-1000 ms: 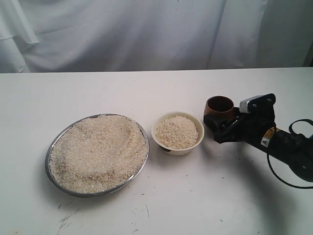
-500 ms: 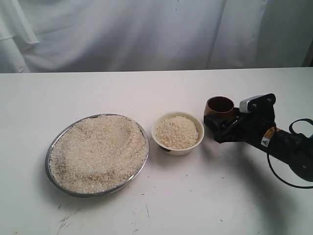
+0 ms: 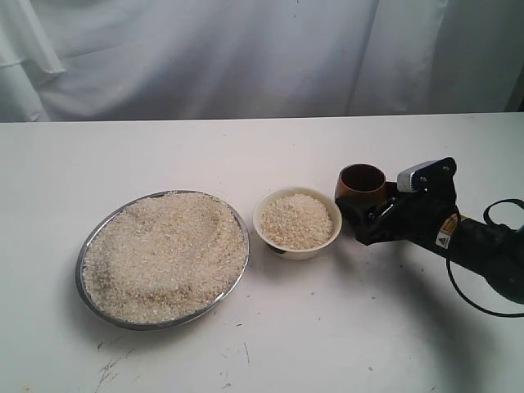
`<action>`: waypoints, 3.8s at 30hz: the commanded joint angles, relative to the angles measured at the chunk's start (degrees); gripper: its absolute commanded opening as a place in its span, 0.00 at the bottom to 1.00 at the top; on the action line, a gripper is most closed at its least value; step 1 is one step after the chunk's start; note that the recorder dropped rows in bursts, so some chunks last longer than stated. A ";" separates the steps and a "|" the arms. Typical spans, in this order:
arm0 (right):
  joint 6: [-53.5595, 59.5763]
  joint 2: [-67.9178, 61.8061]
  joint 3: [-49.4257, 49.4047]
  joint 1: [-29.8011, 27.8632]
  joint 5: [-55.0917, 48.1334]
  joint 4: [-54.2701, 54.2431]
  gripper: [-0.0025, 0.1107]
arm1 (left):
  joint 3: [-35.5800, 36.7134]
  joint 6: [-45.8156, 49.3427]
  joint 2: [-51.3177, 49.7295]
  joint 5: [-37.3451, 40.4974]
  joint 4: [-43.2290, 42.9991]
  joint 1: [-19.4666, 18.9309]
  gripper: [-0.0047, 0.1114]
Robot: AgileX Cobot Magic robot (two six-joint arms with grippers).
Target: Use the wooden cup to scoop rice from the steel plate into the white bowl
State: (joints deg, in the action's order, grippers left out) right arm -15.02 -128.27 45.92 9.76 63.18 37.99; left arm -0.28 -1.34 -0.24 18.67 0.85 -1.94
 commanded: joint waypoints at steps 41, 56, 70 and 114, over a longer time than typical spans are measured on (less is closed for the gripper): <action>4.45 7.48 -0.02 -0.08 3.12 1.10 0.89 | 0.28 -0.01 0.24 -0.40 0.09 -0.11 0.04; 1.71 20.61 -0.24 -0.20 -9.34 3.14 0.82 | 0.28 -0.01 0.24 -0.40 0.09 -0.11 0.04; -22.95 30.20 -0.24 -2.36 -14.80 23.92 0.19 | 0.28 -0.01 0.24 -0.40 0.09 -0.11 0.04; -64.29 66.62 -4.07 -2.09 -56.92 45.05 0.02 | 0.28 -0.01 0.24 -0.40 0.09 -0.11 0.04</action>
State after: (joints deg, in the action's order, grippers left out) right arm -77.22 -63.14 42.18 7.92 6.92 83.01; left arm -0.28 -1.34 -0.24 18.67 0.85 -1.94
